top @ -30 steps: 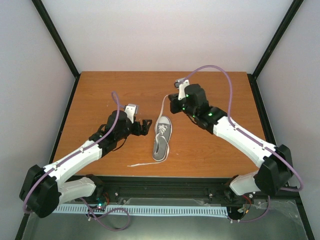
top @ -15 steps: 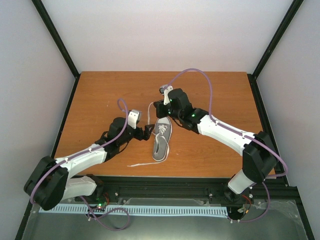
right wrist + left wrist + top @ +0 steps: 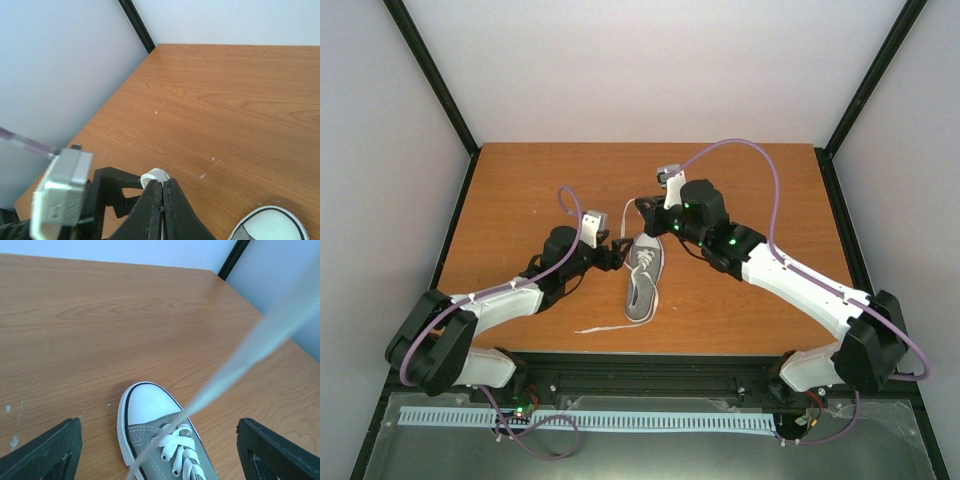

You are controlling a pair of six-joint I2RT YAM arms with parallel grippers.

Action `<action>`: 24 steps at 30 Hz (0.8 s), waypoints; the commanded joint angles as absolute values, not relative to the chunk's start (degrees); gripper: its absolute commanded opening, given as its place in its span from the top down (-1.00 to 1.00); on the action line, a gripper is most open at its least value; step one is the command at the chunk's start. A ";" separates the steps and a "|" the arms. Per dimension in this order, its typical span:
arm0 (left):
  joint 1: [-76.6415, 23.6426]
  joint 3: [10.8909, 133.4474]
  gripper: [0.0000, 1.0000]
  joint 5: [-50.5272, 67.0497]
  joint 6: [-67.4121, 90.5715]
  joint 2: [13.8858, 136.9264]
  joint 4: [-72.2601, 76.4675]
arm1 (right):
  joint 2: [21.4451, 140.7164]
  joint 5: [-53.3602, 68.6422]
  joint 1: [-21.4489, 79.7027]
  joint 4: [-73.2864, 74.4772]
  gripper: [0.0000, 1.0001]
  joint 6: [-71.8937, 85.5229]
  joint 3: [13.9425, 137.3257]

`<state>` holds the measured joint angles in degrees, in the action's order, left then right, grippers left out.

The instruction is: Tie the shoes

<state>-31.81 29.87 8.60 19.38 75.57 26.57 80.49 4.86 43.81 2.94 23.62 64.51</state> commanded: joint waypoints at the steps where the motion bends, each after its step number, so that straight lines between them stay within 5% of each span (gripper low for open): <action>1: -30.98 31.94 -0.63 19.37 21.11 78.22 31.98 | 77.01 3.04 44.15 3.87 0.94 23.48 63.42; 8: -27.24 33.23 -0.43 29.31 21.73 82.30 34.18 | 72.78 3.50 44.13 3.36 0.94 24.34 60.34; 15: -27.15 36.87 0.23 35.20 22.06 87.79 34.15 | 70.53 3.92 44.13 4.31 0.94 24.90 59.51; 24: -27.16 37.91 0.71 40.23 22.16 89.62 33.13 | 69.53 2.12 44.08 5.39 0.94 25.63 58.88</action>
